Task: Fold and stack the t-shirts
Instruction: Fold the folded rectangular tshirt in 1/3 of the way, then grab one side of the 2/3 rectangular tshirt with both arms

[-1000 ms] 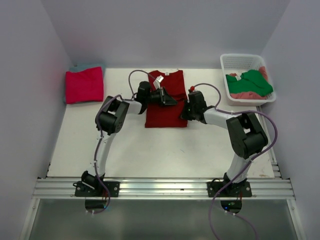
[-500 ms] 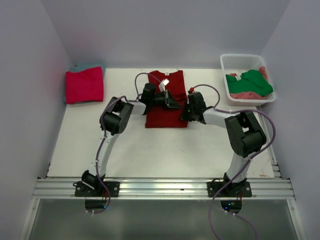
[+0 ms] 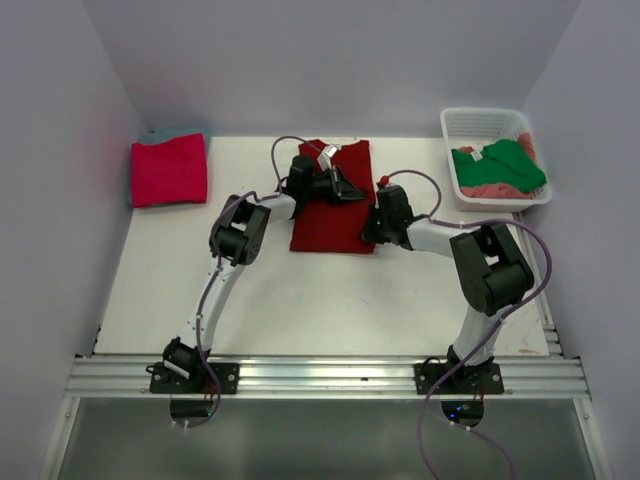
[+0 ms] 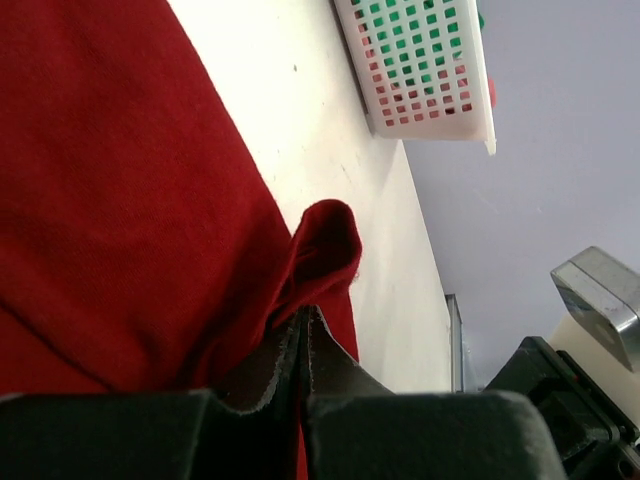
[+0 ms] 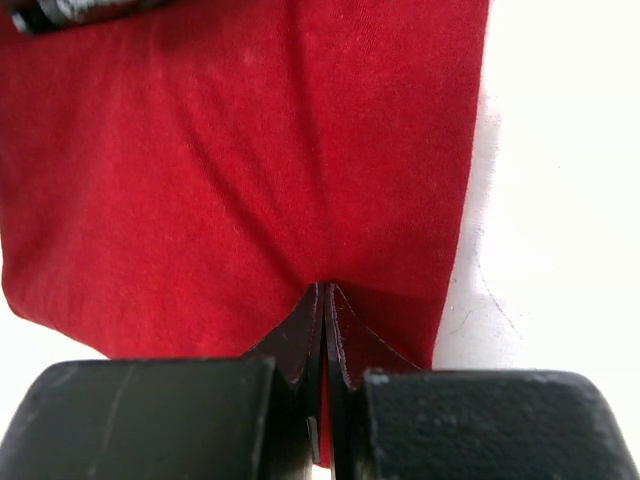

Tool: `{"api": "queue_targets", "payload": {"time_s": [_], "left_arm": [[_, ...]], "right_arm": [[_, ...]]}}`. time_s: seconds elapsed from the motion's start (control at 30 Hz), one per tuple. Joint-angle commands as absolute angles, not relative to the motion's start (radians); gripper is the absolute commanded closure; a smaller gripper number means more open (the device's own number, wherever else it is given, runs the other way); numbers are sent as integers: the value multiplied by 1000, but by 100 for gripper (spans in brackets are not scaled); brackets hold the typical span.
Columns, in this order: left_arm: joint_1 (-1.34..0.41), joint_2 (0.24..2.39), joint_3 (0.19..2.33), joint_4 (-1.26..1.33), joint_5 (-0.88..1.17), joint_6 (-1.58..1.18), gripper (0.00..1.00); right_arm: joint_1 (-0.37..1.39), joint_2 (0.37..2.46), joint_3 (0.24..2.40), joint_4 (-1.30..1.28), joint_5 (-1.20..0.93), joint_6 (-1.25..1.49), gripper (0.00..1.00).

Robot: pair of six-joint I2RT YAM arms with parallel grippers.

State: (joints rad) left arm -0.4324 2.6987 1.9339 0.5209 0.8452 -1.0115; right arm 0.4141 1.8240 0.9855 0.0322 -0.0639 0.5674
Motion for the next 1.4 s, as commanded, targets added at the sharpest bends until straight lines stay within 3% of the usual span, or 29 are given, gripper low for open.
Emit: {"api": "queue_targets", "payload": {"time_s": [0.0,0.3,0.63,0.73,0.87,0.93,1.0,1.1,1.13,1.17,1.27,1.37], "left_arm": [[-393,2747,1965,552,769,-1018,97],[-357,2723,2020,710,756,-1019,89],[-325,2810,2166,667,723,-983,86],[-310,2816,2197,725,748,-1018,90],[-292,2657,2079,781,784,-946,93],[-288,2477,1936,776,766,-869,92],[-284,2278,1771,769,712,-749,81],[-282,2058,1581,694,654,-629,57],[-282,2010,1525,671,634,-621,44],[-282,1970,1478,635,624,-597,3],[-282,1852,1323,514,591,-560,0],[-282,1752,1087,534,636,-593,0]], "right_arm": [[419,1793,950,3,-51,545,100],[420,1805,923,15,-64,545,100],[419,1819,914,21,-81,548,100],[419,1828,901,28,-75,538,100],[419,1847,893,44,-74,537,100],[419,1859,893,57,-75,537,100],[420,1861,890,69,-81,537,100],[419,1842,885,89,-71,534,100],[419,1829,885,101,-74,537,100],[419,1822,885,107,-75,535,100],[419,1781,896,114,-80,534,99],[419,1720,899,95,-69,537,83]]}}
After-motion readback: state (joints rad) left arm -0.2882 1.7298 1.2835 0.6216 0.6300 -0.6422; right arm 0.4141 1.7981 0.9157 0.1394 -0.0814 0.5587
